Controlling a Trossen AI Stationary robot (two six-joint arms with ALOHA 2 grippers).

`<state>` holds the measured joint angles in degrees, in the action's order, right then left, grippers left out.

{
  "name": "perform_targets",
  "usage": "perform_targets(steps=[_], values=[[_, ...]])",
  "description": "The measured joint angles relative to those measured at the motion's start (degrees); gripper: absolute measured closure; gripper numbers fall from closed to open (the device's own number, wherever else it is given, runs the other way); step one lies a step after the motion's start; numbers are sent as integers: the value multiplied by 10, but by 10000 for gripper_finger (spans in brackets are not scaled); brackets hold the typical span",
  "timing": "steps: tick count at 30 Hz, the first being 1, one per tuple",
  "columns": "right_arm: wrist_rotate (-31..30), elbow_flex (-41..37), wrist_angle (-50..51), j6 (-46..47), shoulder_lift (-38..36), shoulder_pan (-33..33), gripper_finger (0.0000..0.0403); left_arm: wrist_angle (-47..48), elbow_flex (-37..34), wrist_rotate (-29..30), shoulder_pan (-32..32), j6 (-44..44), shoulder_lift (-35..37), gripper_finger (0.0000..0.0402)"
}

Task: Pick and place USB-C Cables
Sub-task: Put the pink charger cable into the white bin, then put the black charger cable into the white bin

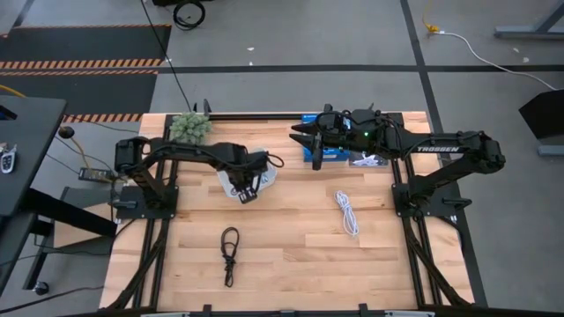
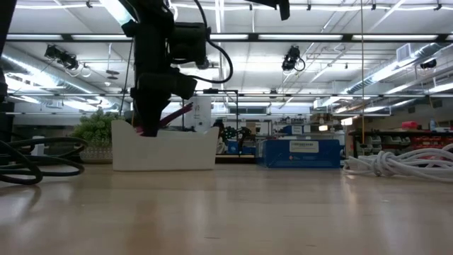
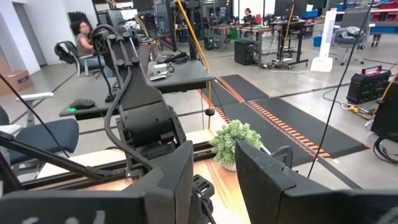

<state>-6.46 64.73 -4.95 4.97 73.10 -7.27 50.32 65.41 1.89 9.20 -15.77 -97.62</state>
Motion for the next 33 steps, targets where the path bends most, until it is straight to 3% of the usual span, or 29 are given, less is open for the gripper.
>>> perform_targets(steps=[11, 21, 25, 30, 33], values=[[0, 0, 0, 0, 0, 0, 278, -1, 0, -1, -8, 0, 1, 259], [0, 0, 8, 0, 0, 0, 278, 12, 45, -6, -11, -11, 44, 258], [-1, 0, 18, 0, -3, 0, 278, 30, 79, -59, -11, -57, 62, 259], [-27, 0, 36, 0, -19, -1, 278, 42, 89, -194, -31, -151, 91, 260], [-43, 0, 45, 0, -33, -2, 278, 53, 89, -212, -67, -189, 106, 260]])
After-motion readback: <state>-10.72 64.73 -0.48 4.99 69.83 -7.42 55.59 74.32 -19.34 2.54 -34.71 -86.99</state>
